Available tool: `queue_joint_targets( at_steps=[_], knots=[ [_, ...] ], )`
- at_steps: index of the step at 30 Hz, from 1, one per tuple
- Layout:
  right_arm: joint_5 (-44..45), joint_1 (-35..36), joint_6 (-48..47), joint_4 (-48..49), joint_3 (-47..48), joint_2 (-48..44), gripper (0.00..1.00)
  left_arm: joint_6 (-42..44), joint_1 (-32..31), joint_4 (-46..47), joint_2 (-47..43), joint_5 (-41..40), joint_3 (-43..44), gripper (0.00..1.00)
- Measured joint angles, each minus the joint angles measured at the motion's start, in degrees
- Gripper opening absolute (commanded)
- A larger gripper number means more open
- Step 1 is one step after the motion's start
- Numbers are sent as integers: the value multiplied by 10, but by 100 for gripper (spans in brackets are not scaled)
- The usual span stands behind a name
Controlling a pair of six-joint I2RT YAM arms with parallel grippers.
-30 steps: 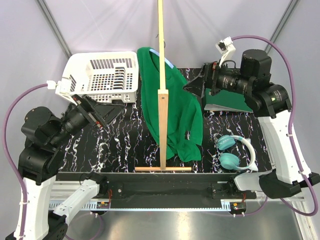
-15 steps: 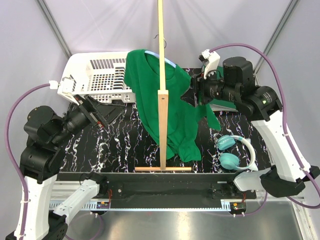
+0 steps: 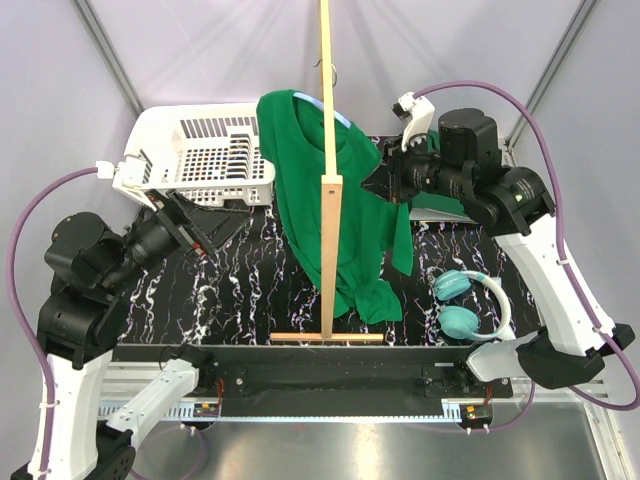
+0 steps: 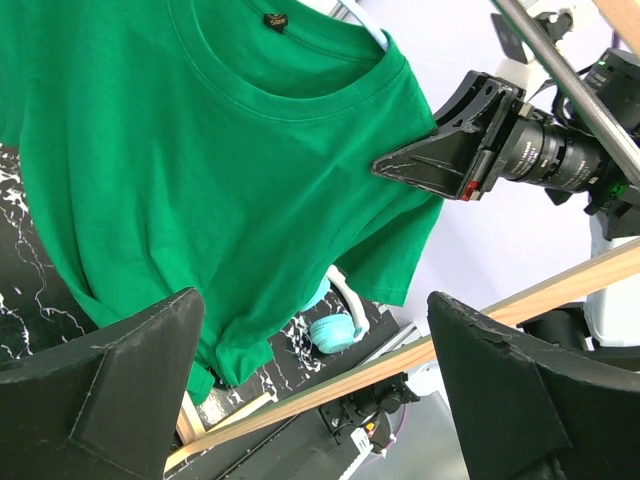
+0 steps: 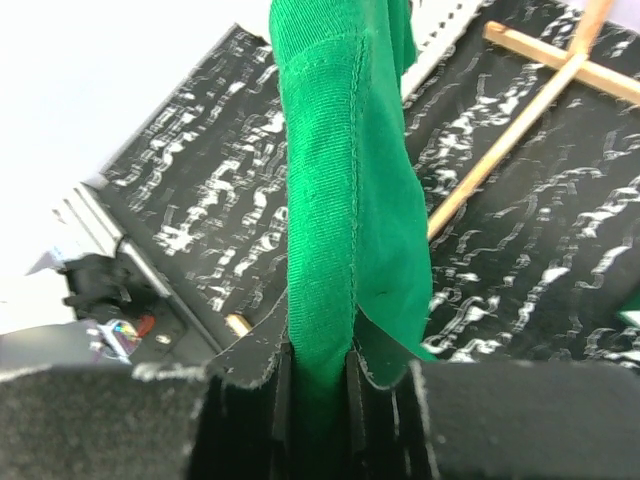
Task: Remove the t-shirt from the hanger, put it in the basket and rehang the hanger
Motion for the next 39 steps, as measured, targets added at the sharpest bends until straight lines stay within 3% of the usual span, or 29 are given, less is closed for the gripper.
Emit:
queue_joint_targets(
  at_steps=[11, 25, 32, 39],
  knots=[
    [-95, -8, 158, 46, 3, 0, 0, 2, 0, -7, 0, 0, 9, 98],
    [-261, -135, 405, 255, -54, 5, 0, 3, 0, -27, 0, 0, 33, 99],
    [-294, -172, 438, 300, -60, 17, 0, 7, 0, -30, 0, 0, 33, 99],
    [-305, -219, 409, 333, -150, 11, 0, 18, 0, -30, -1, -3, 30, 99]
  ],
)
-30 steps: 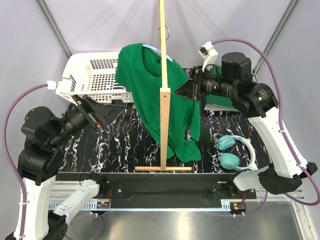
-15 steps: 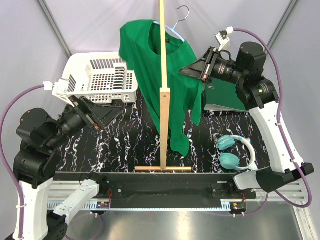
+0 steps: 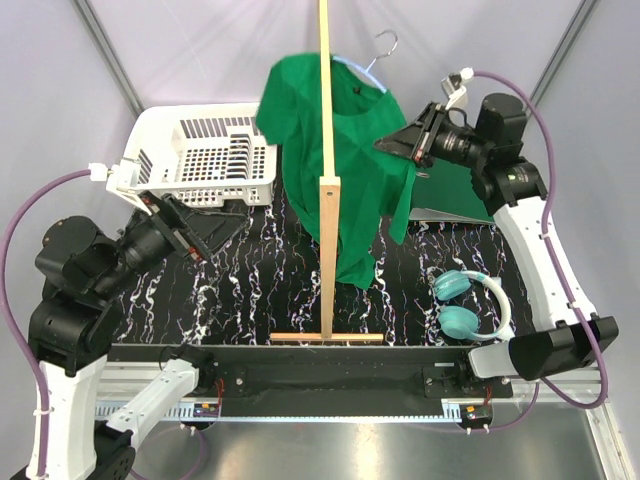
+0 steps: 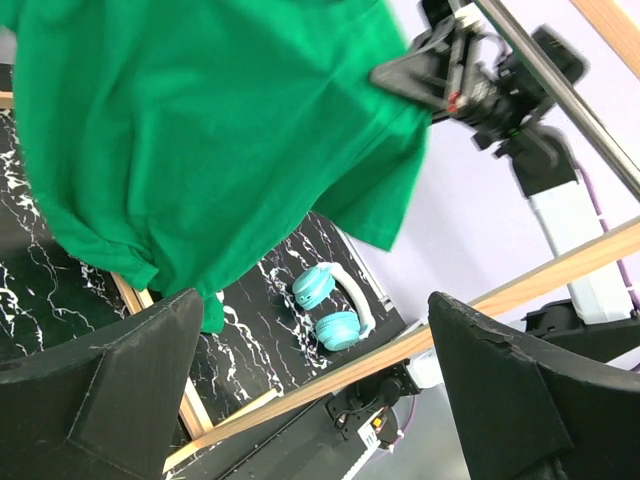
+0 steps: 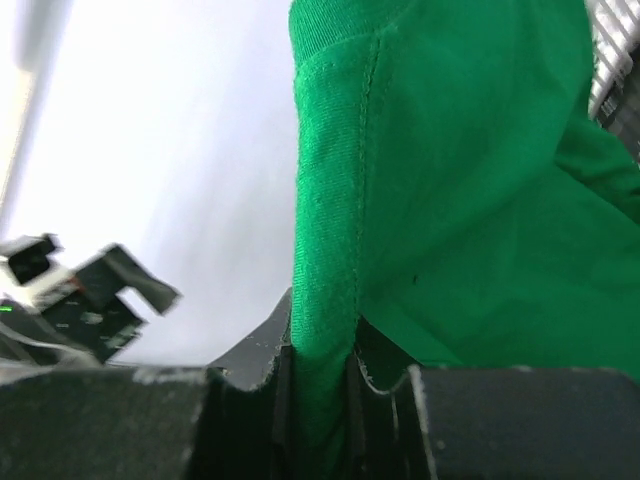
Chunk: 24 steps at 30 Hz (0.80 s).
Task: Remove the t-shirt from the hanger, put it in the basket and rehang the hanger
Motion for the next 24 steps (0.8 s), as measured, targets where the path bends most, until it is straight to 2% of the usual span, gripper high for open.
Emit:
queue_joint_targets(
  at_steps=[4, 8, 17, 24],
  knots=[
    [-19, 0, -43, 4, -85, -1, 0, -2, 0, 17, 0, 5, -27, 96],
    [-27, 10, -101, -1, -151, 1, 0, -21, 0, 72, 7, 24, -87, 94],
    [-65, 97, -200, -6, -166, 35, 0, -16, 0, 150, 105, 39, -122, 79],
    [-131, 124, -252, -6, -172, 47, 0, 43, -5, 156, 132, -27, -125, 67]
  ],
)
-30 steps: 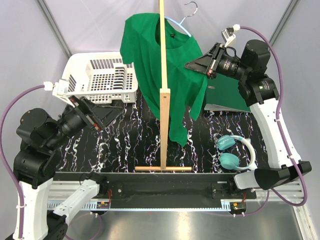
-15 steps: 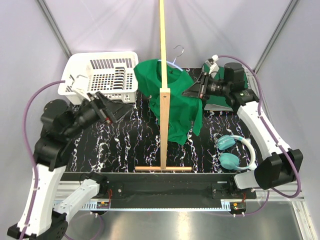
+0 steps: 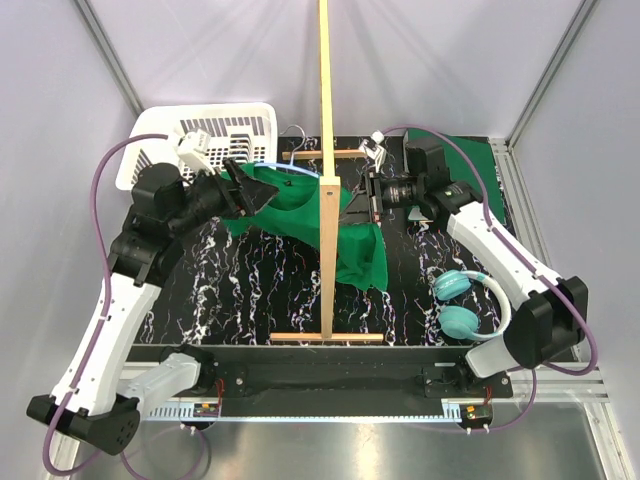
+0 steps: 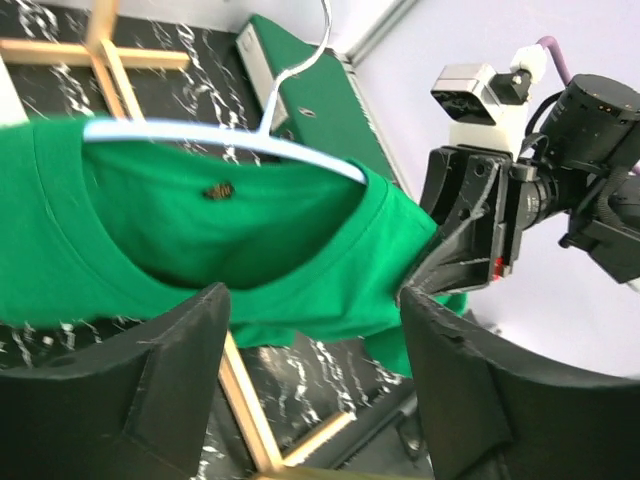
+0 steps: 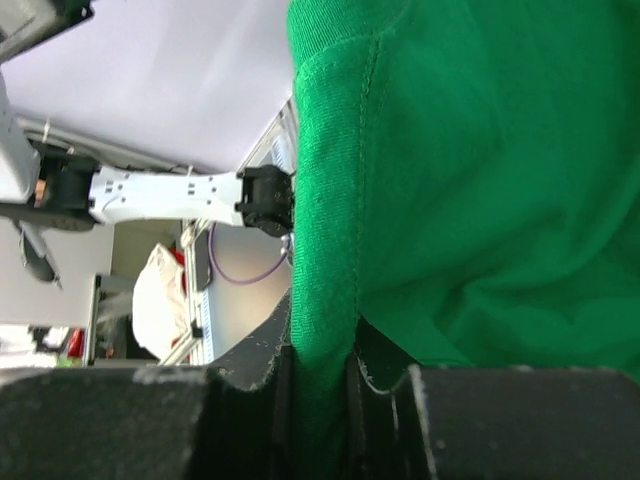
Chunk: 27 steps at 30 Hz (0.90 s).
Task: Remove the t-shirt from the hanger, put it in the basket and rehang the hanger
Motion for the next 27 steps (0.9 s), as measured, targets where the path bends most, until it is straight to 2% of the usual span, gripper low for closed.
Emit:
queue_joint_targets(
  at_steps=[9, 18, 27],
  knots=[
    [-52, 1, -28, 1, 0, 32, 0, 82, -77, 15, 46, -108, 30, 62],
    [-67, 9, -37, 1, 0, 32, 0, 109, -101, 25, 125, -194, 55, 57],
    [-74, 17, -45, 1, 0, 31, 0, 109, -108, 33, 145, -221, 61, 46]
  ],
)
